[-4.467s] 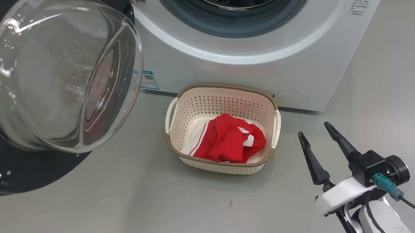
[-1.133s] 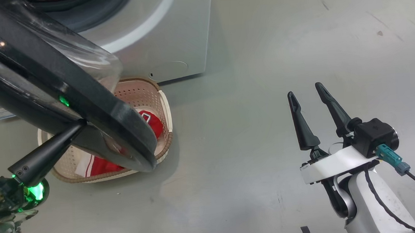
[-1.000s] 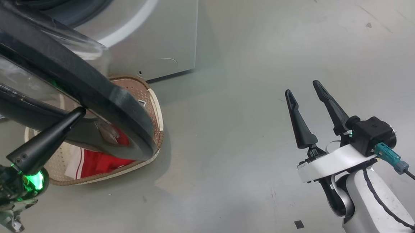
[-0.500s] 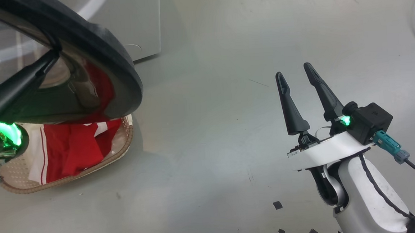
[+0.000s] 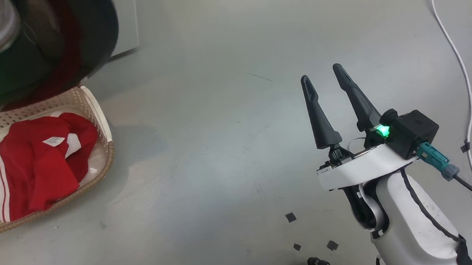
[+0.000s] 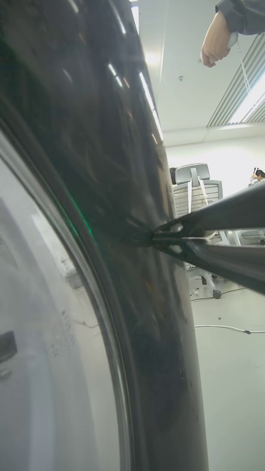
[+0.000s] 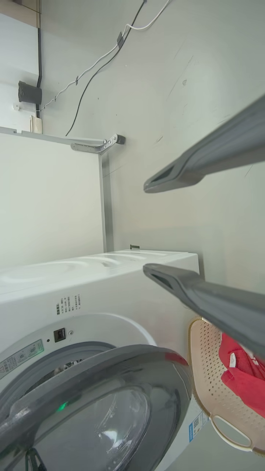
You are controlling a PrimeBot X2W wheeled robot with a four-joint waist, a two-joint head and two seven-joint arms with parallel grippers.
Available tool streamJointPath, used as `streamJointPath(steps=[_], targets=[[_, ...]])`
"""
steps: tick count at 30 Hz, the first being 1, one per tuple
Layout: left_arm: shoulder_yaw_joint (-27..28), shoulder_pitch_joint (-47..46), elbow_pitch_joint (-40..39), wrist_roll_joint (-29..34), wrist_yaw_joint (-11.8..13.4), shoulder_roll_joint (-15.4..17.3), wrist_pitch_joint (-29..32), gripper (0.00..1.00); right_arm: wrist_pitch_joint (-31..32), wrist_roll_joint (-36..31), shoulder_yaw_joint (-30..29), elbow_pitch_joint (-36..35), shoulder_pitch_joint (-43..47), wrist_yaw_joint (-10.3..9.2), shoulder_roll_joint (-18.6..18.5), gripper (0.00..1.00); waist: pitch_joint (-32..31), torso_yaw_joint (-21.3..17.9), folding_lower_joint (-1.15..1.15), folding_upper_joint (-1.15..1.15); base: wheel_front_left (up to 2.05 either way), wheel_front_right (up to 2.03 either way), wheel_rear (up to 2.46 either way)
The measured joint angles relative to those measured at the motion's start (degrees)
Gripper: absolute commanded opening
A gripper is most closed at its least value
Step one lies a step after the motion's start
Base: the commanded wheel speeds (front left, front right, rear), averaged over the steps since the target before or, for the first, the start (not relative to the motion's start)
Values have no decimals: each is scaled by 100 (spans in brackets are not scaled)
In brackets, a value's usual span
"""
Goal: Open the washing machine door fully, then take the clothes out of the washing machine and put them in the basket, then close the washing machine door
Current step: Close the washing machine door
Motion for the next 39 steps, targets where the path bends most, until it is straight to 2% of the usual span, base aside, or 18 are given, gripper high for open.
streamJointPath(steps=[9, 18, 27, 30, 33, 39], targets=[[-75, -658, 766, 318, 3, -73, -467, 0, 0, 75, 64, -25, -67, -105, 7, 100, 101, -178, 0, 0, 0, 0, 0], [-202, -1068, 1295, 679, 3, -63, -760, 0, 0, 74, 113, -21, -127, -113, 10, 100, 72, -176, 0, 0, 0, 0, 0], [-458, -1110, 1648, 687, 3, -256, -744, 0, 0, -15, 2, 12, -131, -164, 11, 100, -49, -32, 0, 0, 0, 0, 0], [-455, -1133, 1715, 638, -13, -443, -751, 0, 0, -146, -138, 13, -131, -209, 9, 100, -87, 82, 0, 0, 0, 0, 0], [-425, -1131, 1838, 577, -143, -612, -780, 0, 0, -227, -191, 62, -131, -204, 8, 100, -125, 227, 0, 0, 0, 0, 0], [-388, -857, 1941, 611, -546, -623, -840, 0, 0, -391, -374, 177, -119, -204, 8, 100, -249, 560, 0, 0, 0, 0, 0]])
